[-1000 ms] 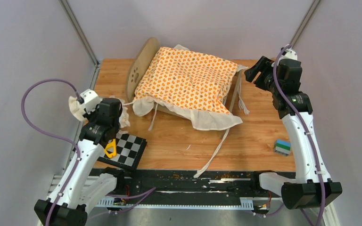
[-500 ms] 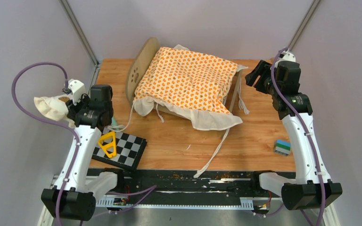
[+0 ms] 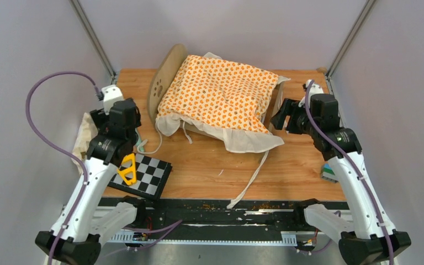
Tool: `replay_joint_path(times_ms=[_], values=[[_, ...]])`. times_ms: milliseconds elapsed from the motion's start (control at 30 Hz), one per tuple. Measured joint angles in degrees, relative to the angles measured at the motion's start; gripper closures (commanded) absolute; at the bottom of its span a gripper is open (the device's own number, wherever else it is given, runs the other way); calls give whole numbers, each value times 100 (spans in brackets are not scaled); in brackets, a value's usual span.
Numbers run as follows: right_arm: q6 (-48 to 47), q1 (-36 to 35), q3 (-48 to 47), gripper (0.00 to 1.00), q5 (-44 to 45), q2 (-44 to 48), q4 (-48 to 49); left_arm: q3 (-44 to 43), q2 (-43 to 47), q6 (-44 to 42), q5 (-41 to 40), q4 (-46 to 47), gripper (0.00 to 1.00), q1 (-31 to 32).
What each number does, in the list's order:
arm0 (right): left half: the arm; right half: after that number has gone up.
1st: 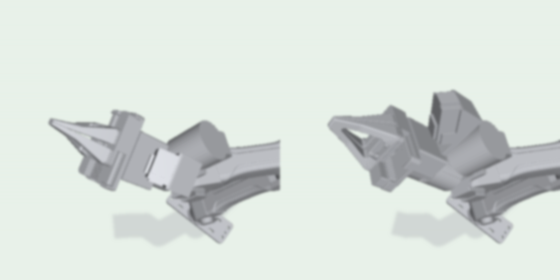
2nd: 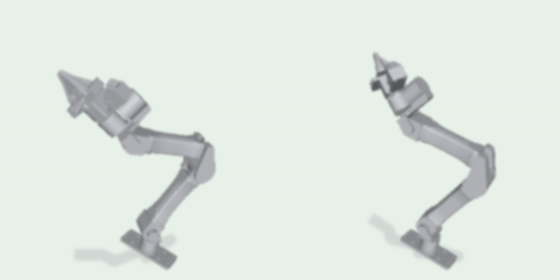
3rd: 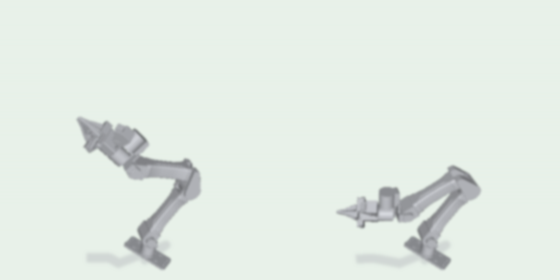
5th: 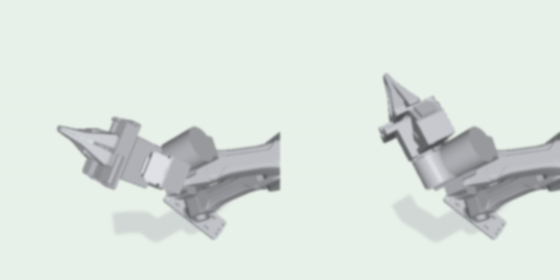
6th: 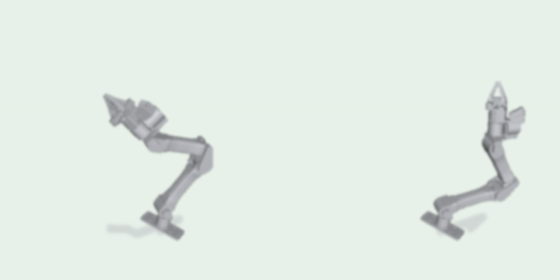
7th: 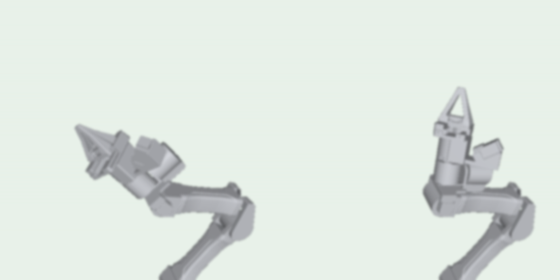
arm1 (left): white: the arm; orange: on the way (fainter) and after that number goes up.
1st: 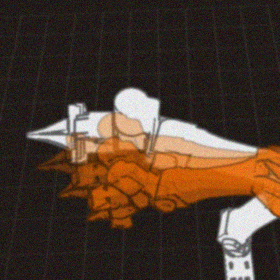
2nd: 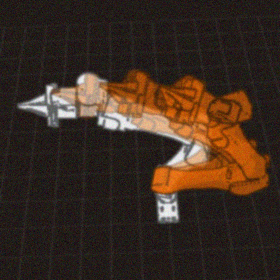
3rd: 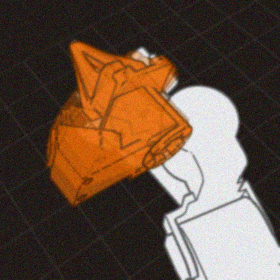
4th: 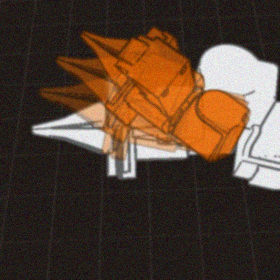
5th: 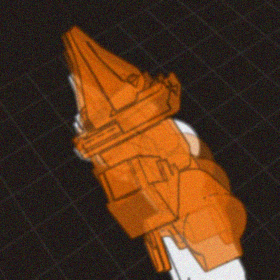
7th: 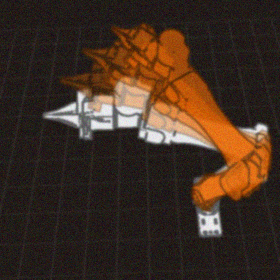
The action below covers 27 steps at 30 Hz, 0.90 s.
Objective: Set up the pet bed
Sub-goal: Place the pillow at the center of the board, then adjust the bed frame at the center of the board.
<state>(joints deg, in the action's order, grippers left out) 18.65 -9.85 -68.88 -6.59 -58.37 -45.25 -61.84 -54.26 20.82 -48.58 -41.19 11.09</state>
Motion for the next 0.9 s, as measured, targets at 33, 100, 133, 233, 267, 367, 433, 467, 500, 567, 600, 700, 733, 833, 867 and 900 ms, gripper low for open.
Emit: replay_joint_path(times_ms=[33,100,133,233,267,367,433,467,500,567,600,700,733,833,867,900], values=[[0,-201,63,29,-9,96,-39,-24,109,-70,111,61,11,372],[13,-708,157,29,-48,251,-87,-94,197,-177,280,177,10,1064],[24,-922,170,29,-50,280,-85,-127,186,-221,402,243,11,1373],[90,-1871,195,29,4,262,28,-162,52,-315,769,409,11,1692],[118,-2192,225,29,7,219,136,-157,-26,-348,903,455,9,1696],[254,-2839,337,28,122,22,363,-94,-105,-483,1075,592,6,1696],[446,-3106,442,23,551,-122,372,-129,-122,-586,1010,625,5,1700],[529,-3189,479,21,761,-140,350,-203,-170,-625,955,592,5,1700],[616,-3204,527,19,1099,-142,306,-352,-269,-671,909,520,5,1700],[748,-3077,549,19,1628,-118,133,-688,-518,-737,850,455,5,1698],[789,-2865,551,19,1792,-87,66,-809,-614,-761,844,459,5,1698],[807,-1685,553,19,1862,37,7,-837,-678,-798,863,433,4,1700],[804,-1115,553,19,1784,57,20,-785,-649,-798,870,433,4,1700],[798,-107,566,22,1537,-37,87,-619,-573,-793,929,426,4,1698],[800,63,566,23,1397,-131,140,-573,-562,-796,955,415,4,1698],[798,149,566,24,1222,-249,221,-538,-562,-793,979,409,4,1698]])
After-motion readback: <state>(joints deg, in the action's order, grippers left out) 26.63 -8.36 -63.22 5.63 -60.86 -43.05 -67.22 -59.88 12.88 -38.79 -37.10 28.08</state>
